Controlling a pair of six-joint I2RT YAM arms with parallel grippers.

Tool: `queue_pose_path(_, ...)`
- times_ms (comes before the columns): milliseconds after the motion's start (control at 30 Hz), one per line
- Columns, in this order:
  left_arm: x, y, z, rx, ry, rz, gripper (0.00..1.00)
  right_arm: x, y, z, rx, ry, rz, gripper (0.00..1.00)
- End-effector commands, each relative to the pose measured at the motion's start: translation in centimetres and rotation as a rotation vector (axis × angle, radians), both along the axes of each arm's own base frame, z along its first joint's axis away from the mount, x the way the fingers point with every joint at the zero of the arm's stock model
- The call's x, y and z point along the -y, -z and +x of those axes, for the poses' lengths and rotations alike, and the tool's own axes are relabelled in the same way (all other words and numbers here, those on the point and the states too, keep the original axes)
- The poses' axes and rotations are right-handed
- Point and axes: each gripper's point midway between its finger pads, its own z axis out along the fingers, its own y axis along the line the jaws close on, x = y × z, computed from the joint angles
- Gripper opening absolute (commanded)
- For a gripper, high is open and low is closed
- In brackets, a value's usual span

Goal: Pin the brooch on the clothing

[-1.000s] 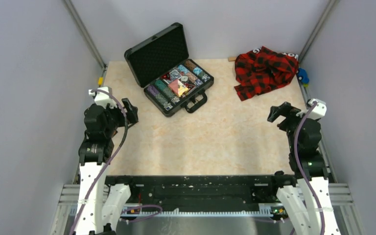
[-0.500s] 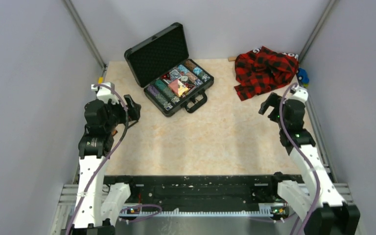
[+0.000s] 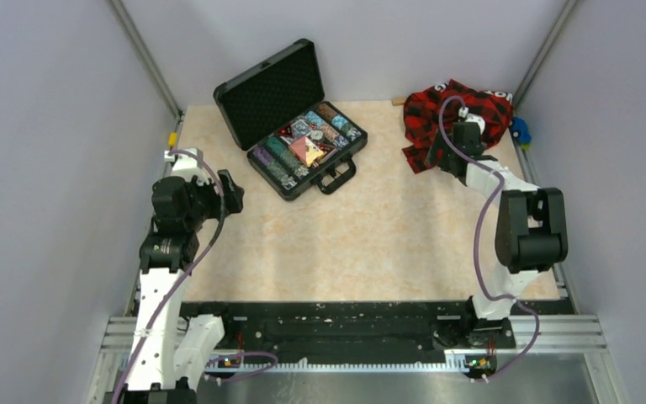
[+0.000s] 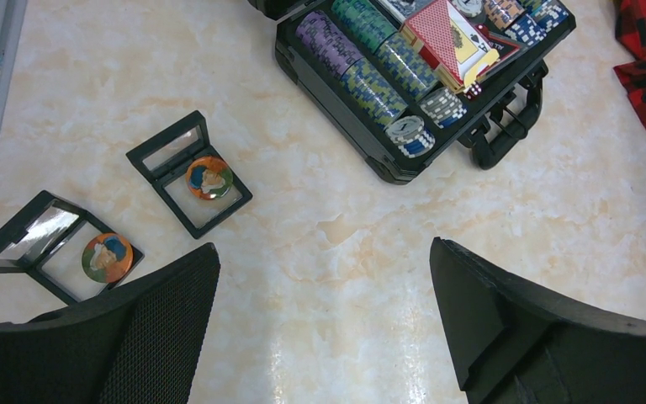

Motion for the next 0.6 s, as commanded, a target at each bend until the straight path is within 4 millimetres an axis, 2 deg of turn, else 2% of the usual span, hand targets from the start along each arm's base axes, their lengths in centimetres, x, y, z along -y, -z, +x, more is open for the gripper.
queue_pose_path(0,0.1,-0.6,0.2,0.033,0.006,0.026,0.98,0.0,-1.4,5.7,0.067,-0.017,-0.015,0.88)
queue_pose_path(133,0.2,-0.5,0.2,0.029,0.011,0.030,0.99,0.9,1.7,7.5,-0.050,0.039,-0.042,0.68)
queue_pose_path(200,0.1,-0.5,0.1,0.030,0.007,0.033,0.99,1.0,2.3,8.4,-0.065,0.049,-0.050,0.64)
queue_pose_path(267,0.1,-0.6,0.1,0.031,0.005,0.033,0.99,0.8,2.6,9.1,-0.064,0.038,-0.044,0.53)
queue_pose_path(300,0.1,-0.5,0.1,0.030,0.005,0.034,0.99,0.6,2.5,9.3,-0.063,0.028,-0.039,0.44)
queue_pose_path(333,0.1,-0.5,0.1,0.028,0.003,0.034,0.99,0.3,2.3,9.4,-0.063,0.016,-0.031,0.30)
queue_pose_path(367,0.0,-0.5,0.1,0.029,0.002,0.035,0.99,0.1,1.6,9.5,-0.052,0.005,-0.024,0.20)
queue_pose_path(400,0.0,-0.5,0.1,0.029,0.001,0.035,0.99,0.0,0.8,9.4,-0.037,-0.003,-0.017,0.03)
queue_pose_path(467,0.6,-0.5,0.1,0.028,0.020,0.035,0.99,-0.4,-1.4,8.7,0.001,-0.020,-0.009,0.00)
queue_pose_path(567,0.7,-0.5,0.0,0.031,0.024,0.036,0.99,-1.6,-6.1,6.0,0.071,-0.044,-0.033,0.00)
